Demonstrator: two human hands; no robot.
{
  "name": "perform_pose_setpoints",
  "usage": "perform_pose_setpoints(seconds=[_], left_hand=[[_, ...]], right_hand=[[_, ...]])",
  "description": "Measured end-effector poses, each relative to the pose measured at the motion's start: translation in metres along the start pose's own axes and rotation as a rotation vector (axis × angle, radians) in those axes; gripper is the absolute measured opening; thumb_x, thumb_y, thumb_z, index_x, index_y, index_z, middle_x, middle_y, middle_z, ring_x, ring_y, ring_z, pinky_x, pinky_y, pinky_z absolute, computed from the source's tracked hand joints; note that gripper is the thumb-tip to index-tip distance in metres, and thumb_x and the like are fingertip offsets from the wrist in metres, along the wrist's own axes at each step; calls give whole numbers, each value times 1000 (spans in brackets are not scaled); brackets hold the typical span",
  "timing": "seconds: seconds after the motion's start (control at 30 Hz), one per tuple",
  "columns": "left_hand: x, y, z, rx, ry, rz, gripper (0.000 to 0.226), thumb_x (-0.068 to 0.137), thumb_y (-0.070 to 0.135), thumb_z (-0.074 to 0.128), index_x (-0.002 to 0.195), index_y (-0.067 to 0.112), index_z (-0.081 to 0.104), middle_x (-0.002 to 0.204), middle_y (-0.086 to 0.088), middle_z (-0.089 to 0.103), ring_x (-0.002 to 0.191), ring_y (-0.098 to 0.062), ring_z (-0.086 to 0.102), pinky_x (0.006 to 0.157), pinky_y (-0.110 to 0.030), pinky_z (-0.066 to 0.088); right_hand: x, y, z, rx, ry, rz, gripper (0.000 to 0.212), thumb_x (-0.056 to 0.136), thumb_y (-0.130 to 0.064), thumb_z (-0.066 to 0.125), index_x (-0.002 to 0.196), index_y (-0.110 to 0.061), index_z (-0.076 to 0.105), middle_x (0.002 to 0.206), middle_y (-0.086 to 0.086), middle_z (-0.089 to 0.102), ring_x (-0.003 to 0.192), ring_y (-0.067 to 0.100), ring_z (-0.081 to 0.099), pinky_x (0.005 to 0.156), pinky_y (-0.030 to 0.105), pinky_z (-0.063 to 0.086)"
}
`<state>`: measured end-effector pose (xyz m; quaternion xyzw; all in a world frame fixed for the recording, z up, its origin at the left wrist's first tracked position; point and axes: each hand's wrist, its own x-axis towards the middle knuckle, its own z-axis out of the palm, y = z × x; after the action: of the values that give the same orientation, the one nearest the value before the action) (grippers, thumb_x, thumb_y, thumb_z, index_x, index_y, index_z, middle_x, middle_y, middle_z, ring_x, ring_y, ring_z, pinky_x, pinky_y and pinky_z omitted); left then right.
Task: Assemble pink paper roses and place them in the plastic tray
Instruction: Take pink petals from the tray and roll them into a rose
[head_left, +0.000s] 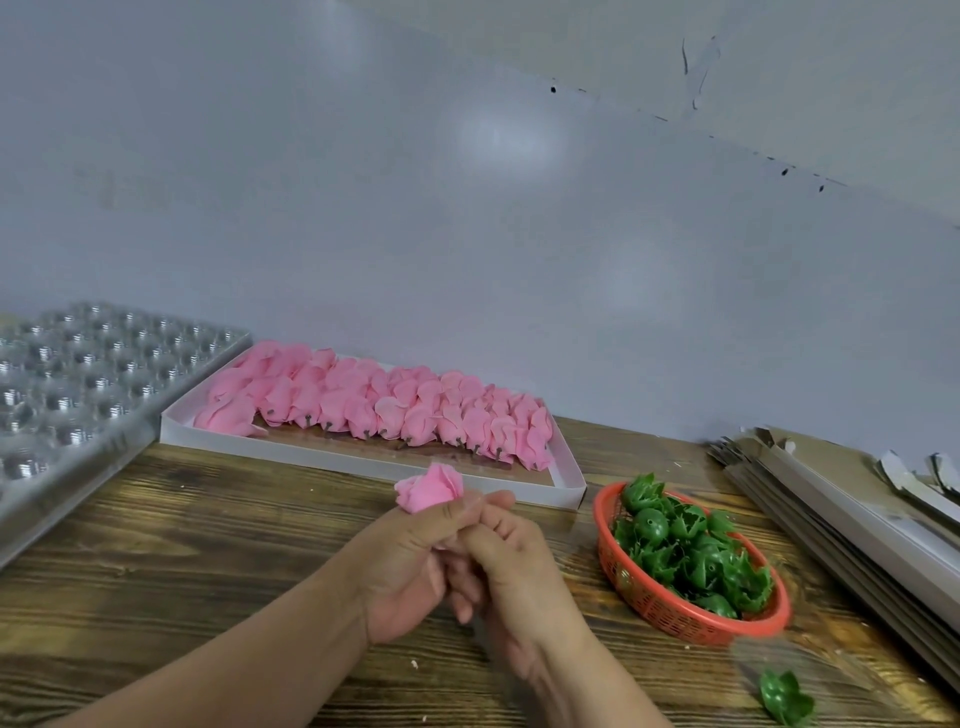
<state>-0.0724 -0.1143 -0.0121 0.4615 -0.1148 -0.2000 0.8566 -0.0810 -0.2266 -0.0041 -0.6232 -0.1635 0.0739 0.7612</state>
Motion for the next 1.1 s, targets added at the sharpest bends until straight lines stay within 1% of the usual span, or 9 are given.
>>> perform_pose_setpoints(seconds=[0.13,0.23,0.37,0.53,0.73,0.83,0.9,1.0,1.1], left_hand=[[2,0,-2,-48,70,-15,45,71,37,67,102,5,74,63,-14,62,35,-17,50,33,-22,40],[5,2,-1,-157,122,-11,36,67,36,69,91,10,79,82,-13,69,62,-22,64,60,-32,52],[7,-1,1,-229,134,-9,29,70,32,68,83,8,80,95,-14,72,80,-21,72,74,-34,58],[7,-1,-1,-196,73,-18,40,69,35,71,98,7,77,103,-16,69,98,-26,66,94,-38,50],[4,3,-9,-63,-60,-64,64,58,49,84,109,12,74,119,-14,64,47,-22,60,38,-25,45],[5,2,-8,-65,1,-63,45,72,46,74,100,12,77,117,-13,67,42,-19,58,38,-23,44],[6,2,-5,-133,56,-61,41,67,41,70,93,10,78,102,-13,70,58,-21,67,50,-28,53],[8,1,-2,-238,146,-23,37,65,37,71,87,7,73,110,-8,72,84,-20,71,74,-35,59],[8,0,4,-287,186,1,24,70,36,67,58,15,70,112,-5,72,85,-18,72,68,-32,58]], right_hand=[[-2,5,1,-39,-8,-47,10,75,-10,65,66,-10,60,46,4,47,36,11,38,36,19,35],[-1,10,2,-266,108,-160,25,65,-17,67,88,-7,63,58,4,55,51,13,48,48,24,44],[-2,12,6,-508,236,-319,14,71,-10,71,81,-15,63,55,-7,49,52,4,41,51,21,37],[-2,8,4,-371,237,-262,15,71,-7,67,64,-3,55,50,-3,39,50,11,32,48,26,28],[-1,-2,2,7,37,71,19,73,-11,69,56,-12,61,43,3,38,33,9,29,35,18,32],[-2,1,0,-59,52,59,23,79,-9,66,57,-16,66,47,6,47,37,12,38,40,20,37],[-3,3,3,-246,118,-82,3,71,-13,68,69,-15,66,54,5,52,48,15,46,49,26,42],[-2,12,4,-594,245,-274,17,70,-13,72,82,-19,63,59,-8,55,53,3,47,54,21,41],[-3,13,7,-768,339,-383,16,72,-16,73,79,-24,61,59,-10,54,54,5,50,52,17,39]])
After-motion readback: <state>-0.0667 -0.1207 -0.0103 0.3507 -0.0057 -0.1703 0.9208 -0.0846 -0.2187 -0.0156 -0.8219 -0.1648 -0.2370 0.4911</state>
